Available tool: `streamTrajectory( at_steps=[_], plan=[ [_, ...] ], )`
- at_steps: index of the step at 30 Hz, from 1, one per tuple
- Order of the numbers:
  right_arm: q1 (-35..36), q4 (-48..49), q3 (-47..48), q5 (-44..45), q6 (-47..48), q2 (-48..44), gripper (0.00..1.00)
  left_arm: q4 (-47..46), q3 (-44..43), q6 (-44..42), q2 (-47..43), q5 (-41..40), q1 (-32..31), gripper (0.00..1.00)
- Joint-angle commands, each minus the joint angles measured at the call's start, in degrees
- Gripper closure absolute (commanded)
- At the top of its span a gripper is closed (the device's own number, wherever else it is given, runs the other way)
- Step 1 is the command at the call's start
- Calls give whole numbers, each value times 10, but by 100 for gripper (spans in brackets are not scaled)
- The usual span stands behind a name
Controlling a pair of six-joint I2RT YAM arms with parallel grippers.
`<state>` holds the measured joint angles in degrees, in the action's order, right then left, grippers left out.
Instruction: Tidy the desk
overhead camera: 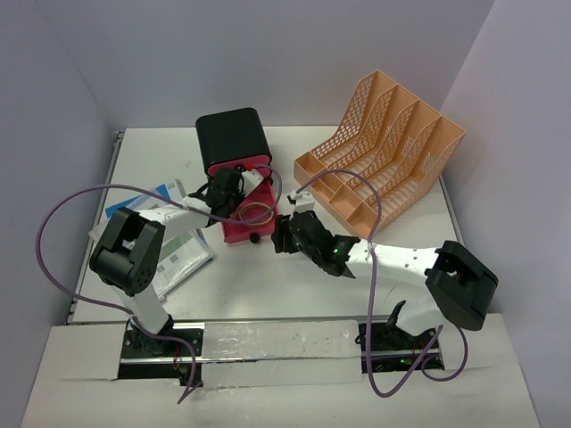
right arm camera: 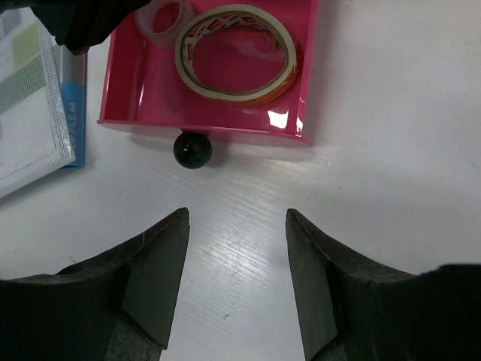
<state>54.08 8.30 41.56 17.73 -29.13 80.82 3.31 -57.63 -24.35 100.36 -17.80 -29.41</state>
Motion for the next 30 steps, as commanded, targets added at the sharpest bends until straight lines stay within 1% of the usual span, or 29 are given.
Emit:
streamTrajectory(
  at_steps=[1,3,4,5,6,7,8,9,12,15,18,22,24,27,28,30],
  plan=[
    [14,26,2,3,-12,1,39,13,-15,21,-57,46,1,61],
    [22,46,3,-6,-27,14,39,38,-20,32,-85,85,0,60],
    [26,51,4,-8,-36,17,40,49,-23,38,-98,90,0,60],
    [30,64,5,-16,-54,36,41,66,-28,45,-118,122,0,59],
    [31,74,5,-16,-65,37,41,75,-31,48,-131,123,0,59],
    [32,95,4,-30,-87,53,42,92,-36,53,-153,140,0,59],
    [32,96,4,-31,-88,62,42,93,-36,54,-155,148,0,59],
    [32,106,8,-34,-107,80,43,108,-39,56,-177,159,0,58],
    [33,107,27,-41,-133,122,47,126,-36,55,-222,158,1,55],
    [32,117,40,-58,-153,158,48,132,-21,60,-262,146,15,51],
    [31,138,37,-60,-180,180,48,130,4,62,-294,147,74,49],
    [22,148,50,-69,-185,209,48,117,49,62,-322,171,151,49],
    [15,148,69,-82,-187,225,48,109,69,64,-331,186,178,49],
    [3,148,85,-89,-194,244,48,93,97,69,-343,185,219,49],
    [-1,148,85,-89,-194,247,48,88,104,69,-346,185,219,49],
    [-9,147,97,-90,-194,253,48,78,120,70,-358,196,242,48]
  ],
)
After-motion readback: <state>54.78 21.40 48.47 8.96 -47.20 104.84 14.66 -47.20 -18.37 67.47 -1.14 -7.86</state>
